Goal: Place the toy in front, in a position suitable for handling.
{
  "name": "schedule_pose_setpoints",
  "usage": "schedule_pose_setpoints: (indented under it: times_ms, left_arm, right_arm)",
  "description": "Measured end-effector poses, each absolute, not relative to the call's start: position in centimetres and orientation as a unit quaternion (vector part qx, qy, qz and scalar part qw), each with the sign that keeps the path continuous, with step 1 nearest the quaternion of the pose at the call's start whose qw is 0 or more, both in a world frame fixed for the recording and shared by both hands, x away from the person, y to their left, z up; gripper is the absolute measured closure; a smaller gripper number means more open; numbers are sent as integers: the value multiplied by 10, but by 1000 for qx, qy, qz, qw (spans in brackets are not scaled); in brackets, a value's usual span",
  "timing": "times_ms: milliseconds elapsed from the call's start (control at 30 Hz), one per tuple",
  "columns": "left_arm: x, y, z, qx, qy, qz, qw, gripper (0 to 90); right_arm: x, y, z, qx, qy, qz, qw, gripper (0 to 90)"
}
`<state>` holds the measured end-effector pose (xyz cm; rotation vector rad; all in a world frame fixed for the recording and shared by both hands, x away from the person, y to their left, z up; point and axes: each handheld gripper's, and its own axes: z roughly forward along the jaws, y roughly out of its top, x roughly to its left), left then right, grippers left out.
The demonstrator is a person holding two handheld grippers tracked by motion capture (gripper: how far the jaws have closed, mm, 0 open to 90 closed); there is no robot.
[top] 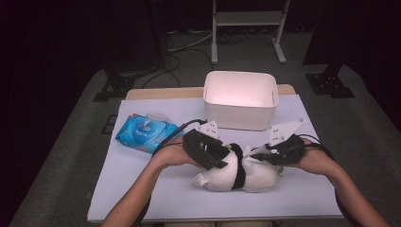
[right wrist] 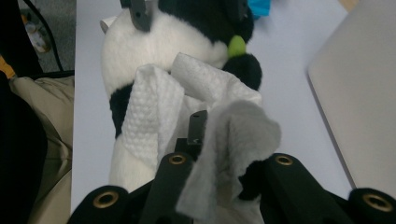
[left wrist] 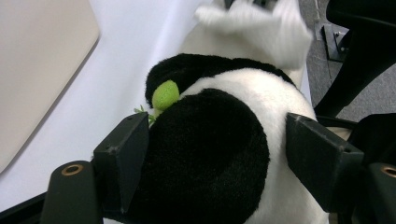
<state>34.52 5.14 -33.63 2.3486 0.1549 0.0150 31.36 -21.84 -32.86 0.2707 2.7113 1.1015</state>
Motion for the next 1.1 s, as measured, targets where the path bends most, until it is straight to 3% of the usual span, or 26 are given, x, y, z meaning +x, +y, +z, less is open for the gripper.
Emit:
schedule_pose_setpoints:
  times_ms: [167,667,1100]
  left_arm:
    - [343,54,-335,919,64,4,390,234]
    - [333,53,-322,909,62,11,412,161]
    - [331,63,-325,905,74,4,418,161]
  right_arm:
    - [316,-205,-330,79,927,351,103,782]
    - [321,-230,-339,116,917,370,94,782]
    - [317,-245,-340,140,912,374,99,782]
